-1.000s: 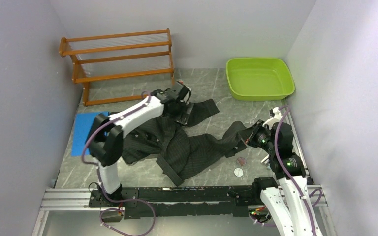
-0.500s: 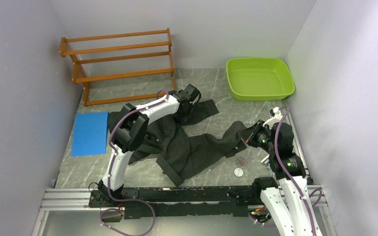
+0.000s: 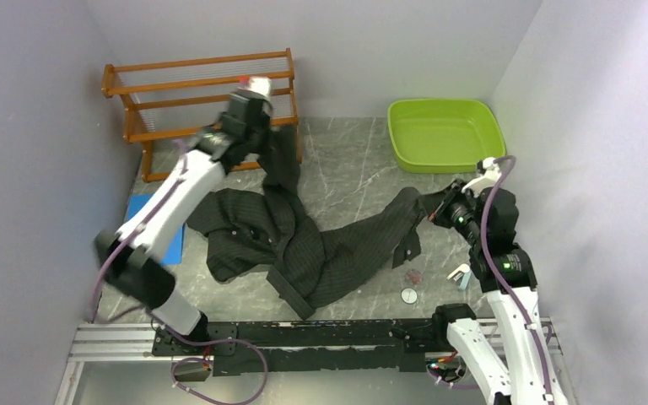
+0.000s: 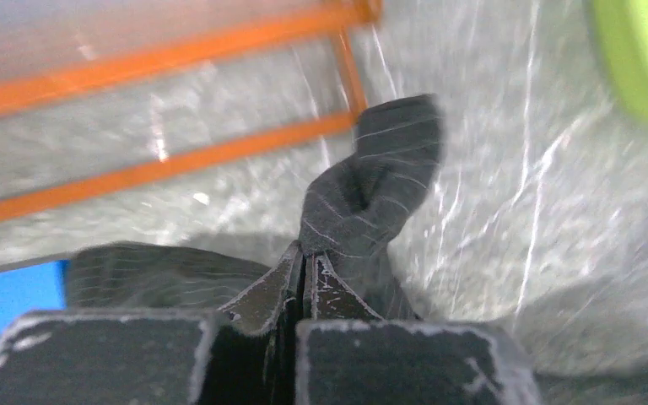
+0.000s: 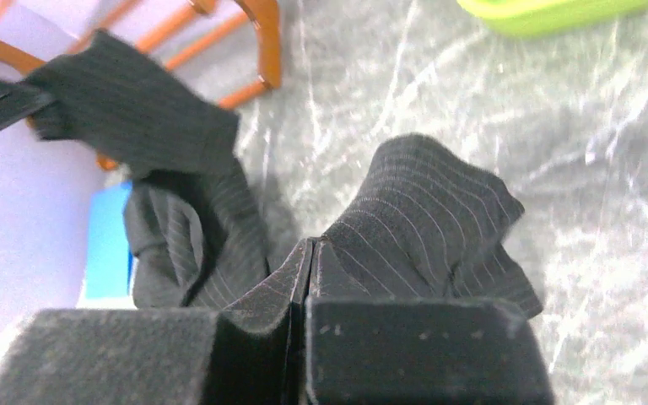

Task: Pin the brooch onto the clothing
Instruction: Flatten out the clothes at the center of the board.

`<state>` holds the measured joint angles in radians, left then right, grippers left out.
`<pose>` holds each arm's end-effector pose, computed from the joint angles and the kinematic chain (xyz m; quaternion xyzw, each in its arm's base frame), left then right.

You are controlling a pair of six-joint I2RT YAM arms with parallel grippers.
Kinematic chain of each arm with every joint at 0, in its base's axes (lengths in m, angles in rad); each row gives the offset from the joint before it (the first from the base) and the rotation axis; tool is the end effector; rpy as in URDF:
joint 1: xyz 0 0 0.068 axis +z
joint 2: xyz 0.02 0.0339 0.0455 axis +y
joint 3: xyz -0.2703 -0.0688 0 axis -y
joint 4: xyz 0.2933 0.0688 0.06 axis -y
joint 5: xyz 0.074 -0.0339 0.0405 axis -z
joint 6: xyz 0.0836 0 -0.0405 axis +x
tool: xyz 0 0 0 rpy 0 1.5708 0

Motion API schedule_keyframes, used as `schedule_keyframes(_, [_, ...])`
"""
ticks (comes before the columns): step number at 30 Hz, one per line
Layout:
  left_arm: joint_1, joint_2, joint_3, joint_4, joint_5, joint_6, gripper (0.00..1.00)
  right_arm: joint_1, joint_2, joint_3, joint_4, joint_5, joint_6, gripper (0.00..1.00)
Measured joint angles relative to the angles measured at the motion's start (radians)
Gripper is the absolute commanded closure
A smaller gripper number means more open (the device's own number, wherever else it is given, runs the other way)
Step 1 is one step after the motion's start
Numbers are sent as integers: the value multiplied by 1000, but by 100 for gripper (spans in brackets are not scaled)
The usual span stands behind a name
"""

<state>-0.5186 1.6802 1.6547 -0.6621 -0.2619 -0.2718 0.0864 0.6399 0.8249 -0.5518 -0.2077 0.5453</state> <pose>0.4136 -0.2111 0.3365 0.0549 0.8964 -0.0542 0.4365 0.2235 0.0367 0.3320 0.1293 0.8116 0.2562 0.5088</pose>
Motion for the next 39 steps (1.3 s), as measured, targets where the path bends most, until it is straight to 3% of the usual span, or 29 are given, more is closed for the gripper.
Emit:
schedule_keyframes(3, [51,-223,7,-11,-50,-15,97,0,16,94,18,20,0,100])
schedule_keyframes(8, [48,-484,92,-74,-118,-21,97,0,28,270,27,59,-6,100])
schedule_keyframes(17, [46,-711,404,-247,-152,-24,97,0,-89,521,60,157,-46,100])
schedule_keyframes(22, [46,-723,579,-274,-108,-29,97,0,-154,552,132,154,-55,100])
schedule_keyframes(27, [46,-712,591,-295,-100,-27,97,0,-143,550,142,156,-60,100])
schedule_keyframes(33, [46,-630,451,-299,-165,-26,97,0,-89,470,164,155,-46,100])
schedule_keyframes(39, [63,-447,207,-293,-285,-27,95,0,184,396,169,117,-37,98])
